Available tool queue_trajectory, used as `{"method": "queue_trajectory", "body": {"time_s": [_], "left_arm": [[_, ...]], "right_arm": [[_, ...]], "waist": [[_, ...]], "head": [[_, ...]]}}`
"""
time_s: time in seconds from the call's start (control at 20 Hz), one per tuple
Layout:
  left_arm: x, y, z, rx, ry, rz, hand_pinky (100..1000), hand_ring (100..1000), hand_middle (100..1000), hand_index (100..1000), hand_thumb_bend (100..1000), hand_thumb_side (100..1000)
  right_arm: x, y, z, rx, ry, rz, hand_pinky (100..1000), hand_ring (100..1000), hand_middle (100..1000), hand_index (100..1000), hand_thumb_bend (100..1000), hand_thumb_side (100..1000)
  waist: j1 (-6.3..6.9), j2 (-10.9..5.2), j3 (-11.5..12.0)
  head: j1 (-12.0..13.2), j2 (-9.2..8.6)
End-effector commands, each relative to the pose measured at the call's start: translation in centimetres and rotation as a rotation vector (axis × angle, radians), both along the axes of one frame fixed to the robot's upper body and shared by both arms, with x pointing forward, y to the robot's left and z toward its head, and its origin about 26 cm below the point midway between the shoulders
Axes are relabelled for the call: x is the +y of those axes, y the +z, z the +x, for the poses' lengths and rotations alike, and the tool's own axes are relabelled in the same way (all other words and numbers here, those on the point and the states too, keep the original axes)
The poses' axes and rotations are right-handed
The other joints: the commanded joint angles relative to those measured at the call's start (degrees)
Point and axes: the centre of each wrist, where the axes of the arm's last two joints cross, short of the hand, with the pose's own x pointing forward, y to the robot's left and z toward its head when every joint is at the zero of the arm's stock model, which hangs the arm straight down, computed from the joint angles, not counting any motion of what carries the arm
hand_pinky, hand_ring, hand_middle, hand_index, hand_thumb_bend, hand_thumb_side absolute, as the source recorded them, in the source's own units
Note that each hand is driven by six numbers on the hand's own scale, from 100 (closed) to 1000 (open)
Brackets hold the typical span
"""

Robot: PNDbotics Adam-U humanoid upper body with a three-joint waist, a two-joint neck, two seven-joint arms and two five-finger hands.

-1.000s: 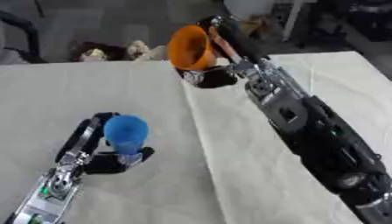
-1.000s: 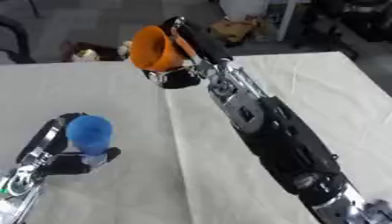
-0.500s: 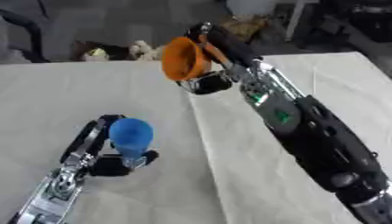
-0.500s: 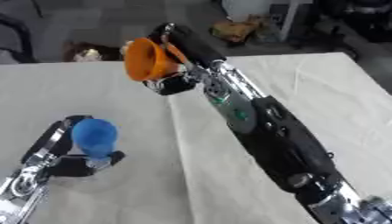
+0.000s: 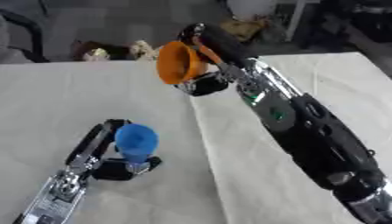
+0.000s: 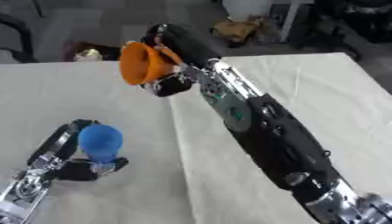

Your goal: Pour the contents of one cup into another cup.

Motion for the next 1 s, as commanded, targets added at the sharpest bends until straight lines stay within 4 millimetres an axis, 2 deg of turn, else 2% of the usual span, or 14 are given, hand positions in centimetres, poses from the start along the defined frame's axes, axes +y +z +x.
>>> {"method": "queue_trajectory", "body": {"time_s": [0.05,1.0], "left_arm": [[-0.21,0.86,0.15,-0.029,-0.024,0.017,639,484,149,369,120,100],[-0.75,1.11,0.09,-0.034,-0.053,0.016,638,480,145,366,114,100]], "right_arm": [[0.37,1.39,0.00,-0.059,0.008,-0.029,916,796,469,497,130,146],[1.32,1.21,-0.07,-0.146,0.014,-0.159,935,808,477,506,132,119]], "waist": [[0.03,-1.02,0.02],[-0.09,-1.01,-0.05]], "head": [[0.11,0.04],[0.44,-0.17]]}}
